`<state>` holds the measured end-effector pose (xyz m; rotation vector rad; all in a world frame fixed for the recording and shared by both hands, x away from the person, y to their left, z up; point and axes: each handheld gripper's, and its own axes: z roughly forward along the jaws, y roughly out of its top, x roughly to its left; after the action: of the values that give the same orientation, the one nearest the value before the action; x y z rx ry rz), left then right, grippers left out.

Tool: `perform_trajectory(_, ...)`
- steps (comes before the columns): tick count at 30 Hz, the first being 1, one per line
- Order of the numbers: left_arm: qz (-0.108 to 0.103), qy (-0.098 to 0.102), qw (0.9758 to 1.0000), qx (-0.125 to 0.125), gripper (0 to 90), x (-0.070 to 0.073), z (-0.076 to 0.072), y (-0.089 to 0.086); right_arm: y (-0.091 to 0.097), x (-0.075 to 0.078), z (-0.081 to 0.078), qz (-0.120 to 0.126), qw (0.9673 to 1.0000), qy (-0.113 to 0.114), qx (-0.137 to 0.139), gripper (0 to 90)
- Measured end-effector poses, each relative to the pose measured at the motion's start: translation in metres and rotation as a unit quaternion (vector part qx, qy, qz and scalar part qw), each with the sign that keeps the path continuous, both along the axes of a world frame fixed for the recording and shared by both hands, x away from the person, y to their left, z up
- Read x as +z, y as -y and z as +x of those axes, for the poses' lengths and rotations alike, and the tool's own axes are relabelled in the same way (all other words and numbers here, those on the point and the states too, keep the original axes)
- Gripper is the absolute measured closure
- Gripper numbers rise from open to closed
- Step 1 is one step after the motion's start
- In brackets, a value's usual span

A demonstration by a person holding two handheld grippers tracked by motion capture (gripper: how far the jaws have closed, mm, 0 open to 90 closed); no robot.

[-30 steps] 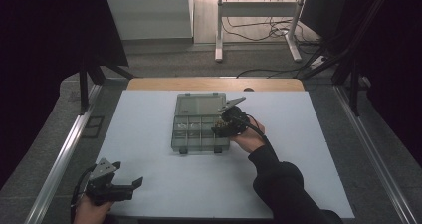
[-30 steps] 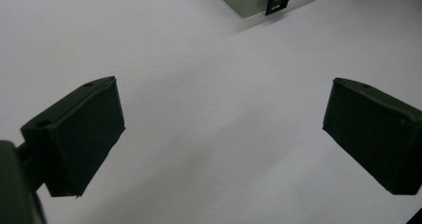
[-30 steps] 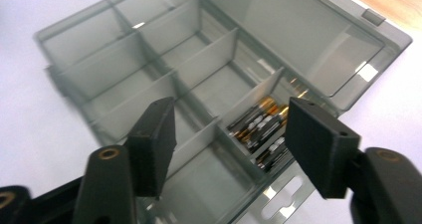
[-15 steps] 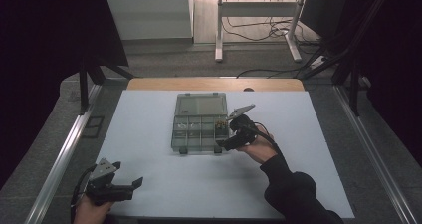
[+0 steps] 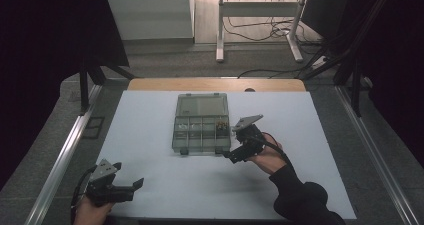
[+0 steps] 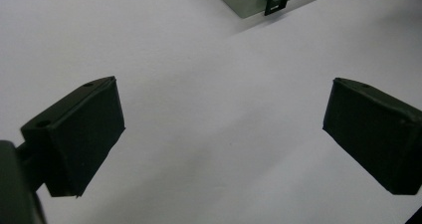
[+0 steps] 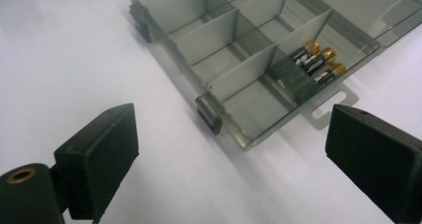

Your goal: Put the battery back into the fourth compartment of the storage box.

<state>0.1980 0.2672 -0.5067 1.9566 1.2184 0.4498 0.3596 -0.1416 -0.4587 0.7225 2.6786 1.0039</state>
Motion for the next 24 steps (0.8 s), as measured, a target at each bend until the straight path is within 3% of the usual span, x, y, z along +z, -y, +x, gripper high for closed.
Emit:
perform_trajectory(5, -0.003, 0.003, 1.0, -0.002, 3.5, 0.0, -0.001, -0.001, 0.006, 0.0, -0.008, 0.001, 1.0, 0.0, 0.0, 3.7)
perform_trajectory(14, -0.003, 0.001, 1.0, -0.001, 3.4, 0.0, 0.0, -0.001, 0.02, 0.005, -0.023, 0.012, 0.9997, 0.02, -0.008, 1.1)
perform_trajectory(24, -0.004, 0.001, 1.0, 0.0, 3.4, 0.0, 0.0, -0.001, 0.036, 0.01, -0.036, 0.004, 0.9991, 0.039, -0.019, 0.7)
